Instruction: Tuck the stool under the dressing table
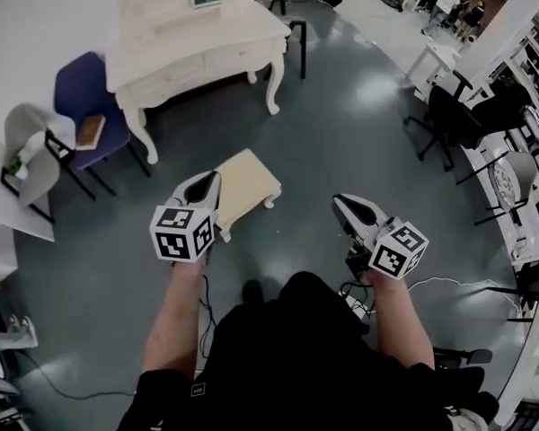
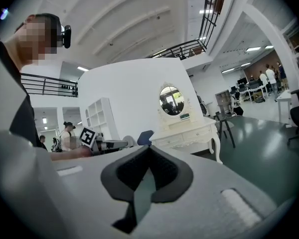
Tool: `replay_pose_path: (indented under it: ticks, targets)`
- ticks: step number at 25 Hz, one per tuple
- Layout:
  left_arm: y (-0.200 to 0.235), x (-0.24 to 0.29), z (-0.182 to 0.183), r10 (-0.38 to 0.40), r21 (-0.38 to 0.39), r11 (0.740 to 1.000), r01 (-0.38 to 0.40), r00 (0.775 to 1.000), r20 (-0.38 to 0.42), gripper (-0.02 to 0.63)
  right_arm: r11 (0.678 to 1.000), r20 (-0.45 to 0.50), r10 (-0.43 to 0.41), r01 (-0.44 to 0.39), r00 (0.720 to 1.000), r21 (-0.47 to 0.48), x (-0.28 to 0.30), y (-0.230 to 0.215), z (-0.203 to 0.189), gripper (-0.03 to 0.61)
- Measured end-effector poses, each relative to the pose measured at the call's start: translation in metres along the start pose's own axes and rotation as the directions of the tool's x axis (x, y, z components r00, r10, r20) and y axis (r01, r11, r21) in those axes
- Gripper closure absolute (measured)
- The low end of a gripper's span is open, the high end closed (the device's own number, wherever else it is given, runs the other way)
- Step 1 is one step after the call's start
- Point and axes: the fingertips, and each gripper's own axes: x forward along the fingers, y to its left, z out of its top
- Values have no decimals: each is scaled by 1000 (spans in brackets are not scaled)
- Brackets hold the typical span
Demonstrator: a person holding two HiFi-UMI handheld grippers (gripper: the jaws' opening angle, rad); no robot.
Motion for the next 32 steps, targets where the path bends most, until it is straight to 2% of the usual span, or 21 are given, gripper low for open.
replay_pose_path:
  ticks: [5, 10, 13, 16, 21, 23, 27, 32]
  targets:
    - [10, 17, -19, 13, -33, 999, -15, 998, -58, 597, 996, -5, -43, 44, 999, 83, 7, -38, -9, 574]
    - [16, 47, -34, 27, -41, 999, -32, 992, -120, 597, 993, -21, 12, -9, 1000, 115, 38, -61, -16, 574]
    - [19, 74, -36, 44, -42, 998, -51, 987, -154, 597, 990, -42, 40, -34, 998, 134, 57, -90, -15, 574]
    - [22, 109, -29, 70, -44, 996, -79, 982, -174, 597, 986, -46, 77, -69, 996, 150, 74, -127, -8, 574]
    - [19, 164, 5, 95, -114, 987, -111, 986, -141, 597, 981, -76, 151, -139, 986, 137, 102, -188, 16, 574]
    - [17, 182, 14, 114, -119, 984, -131, 983, -141, 595, 977, -85, 176, -163, 981, 140, 113, -209, 25, 574]
    - [21, 196, 17, 181, -133, 971, -200, 973, -143, 597, 957, -110, 273, -258, 956, 134, 140, -224, 33, 574]
    - [42, 181, -3, 259, -192, 939, -286, 954, -154, 595, 924, -170, 375, -353, 911, 148, 180, -212, 20, 574]
